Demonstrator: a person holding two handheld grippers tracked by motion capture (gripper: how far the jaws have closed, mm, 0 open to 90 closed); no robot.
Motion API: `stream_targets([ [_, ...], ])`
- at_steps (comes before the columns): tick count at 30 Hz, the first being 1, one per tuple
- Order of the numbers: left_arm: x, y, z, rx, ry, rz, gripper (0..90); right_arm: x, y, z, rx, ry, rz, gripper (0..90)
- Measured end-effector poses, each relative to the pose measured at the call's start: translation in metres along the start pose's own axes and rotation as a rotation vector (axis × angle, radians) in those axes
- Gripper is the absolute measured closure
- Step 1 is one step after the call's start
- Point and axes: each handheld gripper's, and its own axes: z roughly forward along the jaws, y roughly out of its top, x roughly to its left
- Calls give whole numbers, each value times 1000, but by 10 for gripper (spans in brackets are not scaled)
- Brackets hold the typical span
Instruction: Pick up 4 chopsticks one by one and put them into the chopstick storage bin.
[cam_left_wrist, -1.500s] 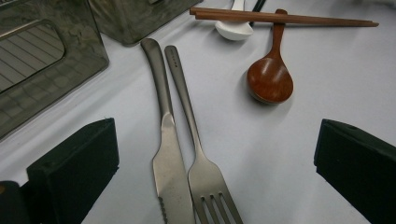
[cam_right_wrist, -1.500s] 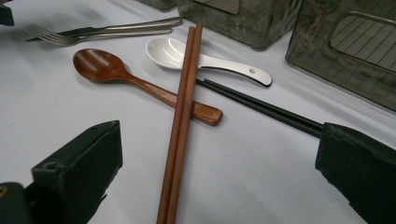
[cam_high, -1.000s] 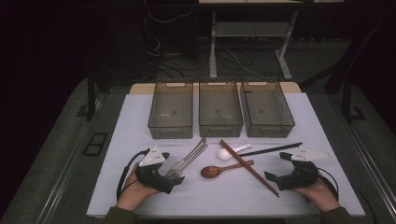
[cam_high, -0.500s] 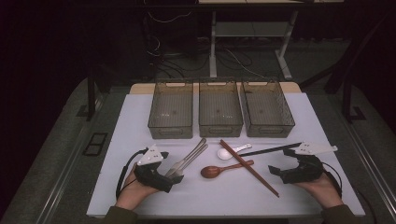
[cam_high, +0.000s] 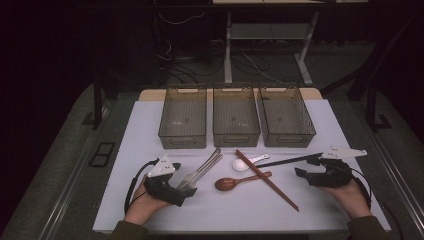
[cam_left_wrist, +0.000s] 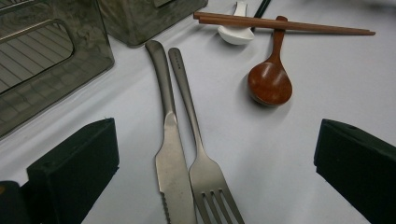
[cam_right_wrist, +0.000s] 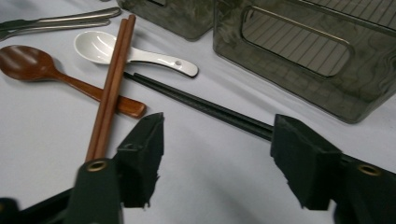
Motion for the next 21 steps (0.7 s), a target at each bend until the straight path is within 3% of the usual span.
stream_targets([
  [10, 0, 0, 0, -3, 3, -6, 0, -12, 5, 2, -7, -19, 32, 563],
  [21, 1, 0, 0, -10, 5, -10, 0, -31, 13, 5, 8, -59, 40, 870],
])
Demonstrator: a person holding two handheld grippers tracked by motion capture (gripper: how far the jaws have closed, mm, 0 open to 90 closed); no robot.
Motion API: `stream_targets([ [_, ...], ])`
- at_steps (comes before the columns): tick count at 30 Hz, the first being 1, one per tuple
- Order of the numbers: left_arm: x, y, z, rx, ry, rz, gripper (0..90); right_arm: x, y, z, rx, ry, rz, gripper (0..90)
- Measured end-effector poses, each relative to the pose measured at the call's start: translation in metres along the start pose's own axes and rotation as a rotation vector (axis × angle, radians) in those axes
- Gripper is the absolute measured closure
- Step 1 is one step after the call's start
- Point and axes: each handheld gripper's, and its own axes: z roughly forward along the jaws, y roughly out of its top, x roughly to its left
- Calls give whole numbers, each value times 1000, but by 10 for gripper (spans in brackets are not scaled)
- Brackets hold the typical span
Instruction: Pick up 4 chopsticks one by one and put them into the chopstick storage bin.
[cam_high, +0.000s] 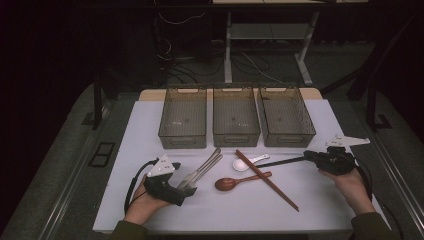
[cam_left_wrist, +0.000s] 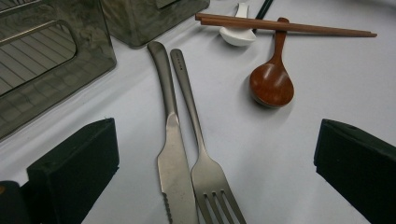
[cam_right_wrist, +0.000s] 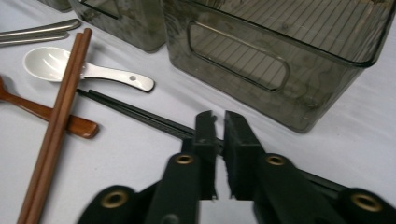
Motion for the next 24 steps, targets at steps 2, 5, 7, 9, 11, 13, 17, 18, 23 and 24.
stream_targets([
  [2, 1, 0, 0, 0, -1, 4, 0, -1, 1, 1, 3, -3, 3, 893],
  [5, 1, 0, 0, 2, 0, 3, 0, -5, 3, 3, 6, -13, 0, 894],
  [7, 0, 0, 0, -4, 0, -1, 0, -9, 5, 5, 18, -30, -6, 895],
  [9, 0, 0, 0, -5, 0, 1, 0, -13, 6, 7, 35, -56, -12, 895],
  [11, 0, 0, 0, -3, 3, 1, 0, -19, 7, 10, 53, -89, 4, 895],
  [13, 0, 0, 0, -3, 3, 3, 0, -27, 8, 12, 61, -116, 12, 895],
  [17, 1, 0, 0, -5, 4, 2, 0, -38, 9, 15, 75, -157, 43, 895],
  [18, 1, 0, 0, -3, 4, 2, 0, -42, 9, 16, 78, -162, 43, 895],
  [23, 1, 0, 0, -2, 3, 3, 0, -57, 6, 22, 118, -196, 92, 894],
  [24, 1, 0, 0, -4, 4, 1, 0, -63, 3, 22, 134, -212, 100, 894],
])
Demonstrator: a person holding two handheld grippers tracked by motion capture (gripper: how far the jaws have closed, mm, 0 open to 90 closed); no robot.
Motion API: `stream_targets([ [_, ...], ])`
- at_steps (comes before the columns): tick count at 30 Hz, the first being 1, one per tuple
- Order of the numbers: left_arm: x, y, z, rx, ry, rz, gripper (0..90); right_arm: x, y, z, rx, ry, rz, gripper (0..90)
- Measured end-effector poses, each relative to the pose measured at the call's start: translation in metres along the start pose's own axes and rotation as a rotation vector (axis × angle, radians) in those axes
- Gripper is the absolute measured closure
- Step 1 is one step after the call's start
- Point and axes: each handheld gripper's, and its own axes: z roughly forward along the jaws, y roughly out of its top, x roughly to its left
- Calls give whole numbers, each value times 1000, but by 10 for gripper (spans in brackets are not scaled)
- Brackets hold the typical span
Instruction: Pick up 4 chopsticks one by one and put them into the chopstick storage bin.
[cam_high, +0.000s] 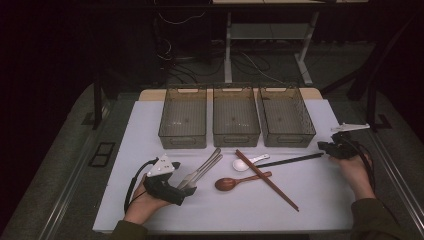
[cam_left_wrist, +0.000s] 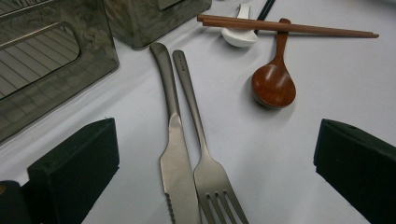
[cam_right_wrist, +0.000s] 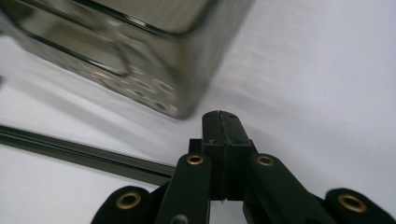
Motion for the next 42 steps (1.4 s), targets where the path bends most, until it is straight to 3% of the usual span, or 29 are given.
stream_targets([
  [7, 0, 0, 0, 5, -4, 3, 0, -8, -4, 2, 17, 0, 11, 894],
  [19, 1, -1, 0, 7, -10, 1, 0, -5, -5, 11, 60, 13, -11, 894],
  [42, -1, 0, 1, 8, -18, 4, 0, -1, -12, 0, 97, 19, -27, 895],
])
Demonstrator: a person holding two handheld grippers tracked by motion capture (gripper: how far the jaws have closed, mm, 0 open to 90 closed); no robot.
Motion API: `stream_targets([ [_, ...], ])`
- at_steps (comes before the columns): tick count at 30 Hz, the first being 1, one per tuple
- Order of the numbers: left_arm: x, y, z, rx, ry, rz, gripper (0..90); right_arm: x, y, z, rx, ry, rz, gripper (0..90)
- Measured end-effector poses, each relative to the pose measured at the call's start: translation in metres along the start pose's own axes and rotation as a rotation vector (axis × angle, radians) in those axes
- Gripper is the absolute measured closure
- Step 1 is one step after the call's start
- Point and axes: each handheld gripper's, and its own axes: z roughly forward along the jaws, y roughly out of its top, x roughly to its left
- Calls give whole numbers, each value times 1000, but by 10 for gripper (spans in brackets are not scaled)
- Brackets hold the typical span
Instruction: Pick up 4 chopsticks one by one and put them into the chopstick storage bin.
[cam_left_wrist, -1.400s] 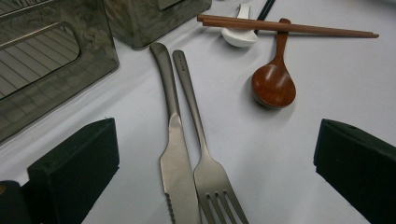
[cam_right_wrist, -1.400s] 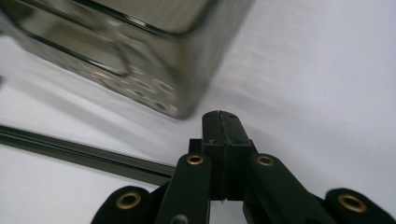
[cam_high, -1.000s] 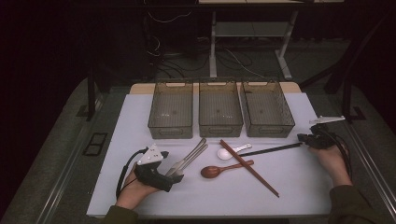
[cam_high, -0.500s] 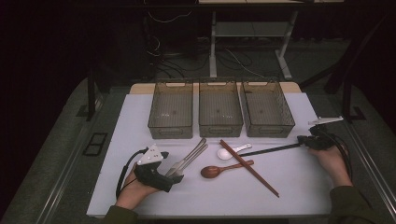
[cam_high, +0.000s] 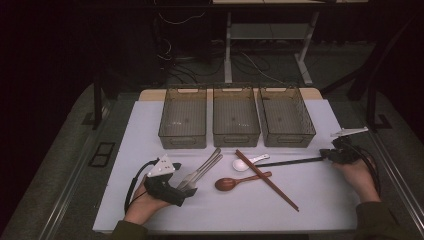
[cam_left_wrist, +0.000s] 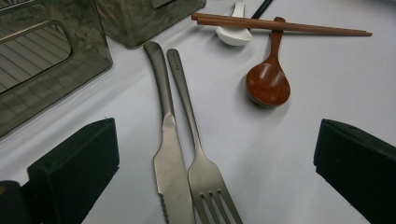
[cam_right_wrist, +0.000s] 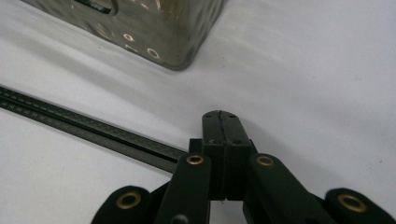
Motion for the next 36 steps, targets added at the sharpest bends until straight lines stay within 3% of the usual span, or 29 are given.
stream_targets([
  [36, -1, 2, 3, -3, -18, 3, 0, 13, -16, -19, 71, 22, -63, 895],
])
